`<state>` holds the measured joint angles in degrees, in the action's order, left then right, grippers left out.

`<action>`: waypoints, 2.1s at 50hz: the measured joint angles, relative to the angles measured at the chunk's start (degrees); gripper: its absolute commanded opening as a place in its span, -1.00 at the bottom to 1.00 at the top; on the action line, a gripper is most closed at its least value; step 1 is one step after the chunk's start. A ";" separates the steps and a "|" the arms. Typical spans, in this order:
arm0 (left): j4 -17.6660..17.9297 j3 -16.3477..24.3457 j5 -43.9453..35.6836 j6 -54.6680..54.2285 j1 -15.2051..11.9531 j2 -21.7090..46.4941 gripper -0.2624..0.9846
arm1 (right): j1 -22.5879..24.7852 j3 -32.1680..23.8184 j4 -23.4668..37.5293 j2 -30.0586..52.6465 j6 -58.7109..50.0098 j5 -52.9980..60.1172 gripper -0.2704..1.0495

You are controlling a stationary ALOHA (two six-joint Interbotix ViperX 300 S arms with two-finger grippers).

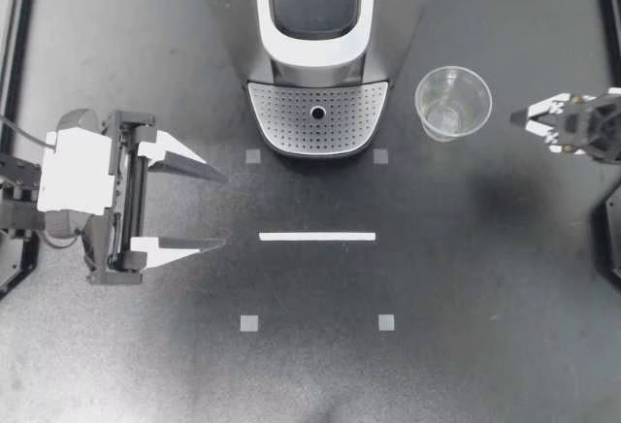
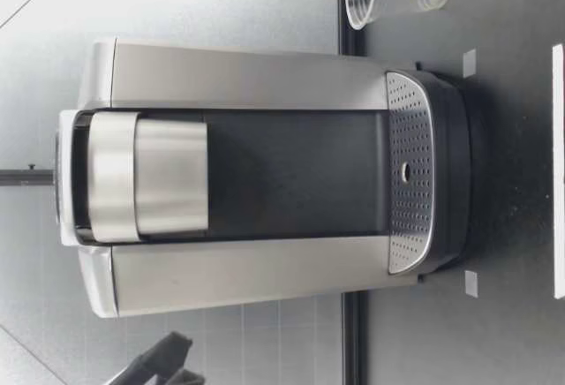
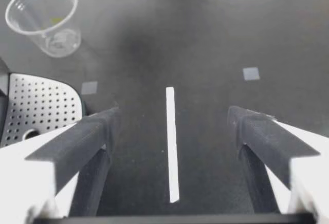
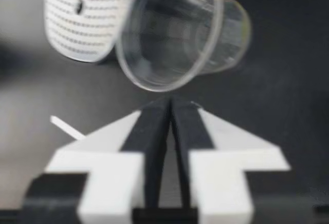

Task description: Place the coffee capsule inside the capsule container, then place the cup onto the center of the cup tray, then push the 'Hot Water' and 'Travel Mug' buttons.

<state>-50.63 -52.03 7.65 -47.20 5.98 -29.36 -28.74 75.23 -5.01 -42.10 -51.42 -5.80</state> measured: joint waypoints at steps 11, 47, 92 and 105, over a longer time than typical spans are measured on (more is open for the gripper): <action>-0.09 -0.44 0.00 0.00 0.00 0.00 0.64 | -0.88 -0.26 0.09 6.59 -0.18 4.13 0.18; 0.00 -1.58 0.09 0.00 0.00 0.00 0.64 | -3.60 -5.80 0.09 18.54 0.00 5.80 0.18; 0.09 -2.37 0.00 0.00 0.00 -0.35 0.64 | 1.14 -9.23 -0.26 19.51 -4.13 4.57 -0.60; 0.09 -2.37 0.00 0.00 0.00 -0.44 0.64 | 6.94 -14.33 -0.35 23.55 -10.46 11.34 -0.60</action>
<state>-50.54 -54.40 7.65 -47.20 5.98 -29.79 -21.80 60.91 -5.36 -18.54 -61.88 5.54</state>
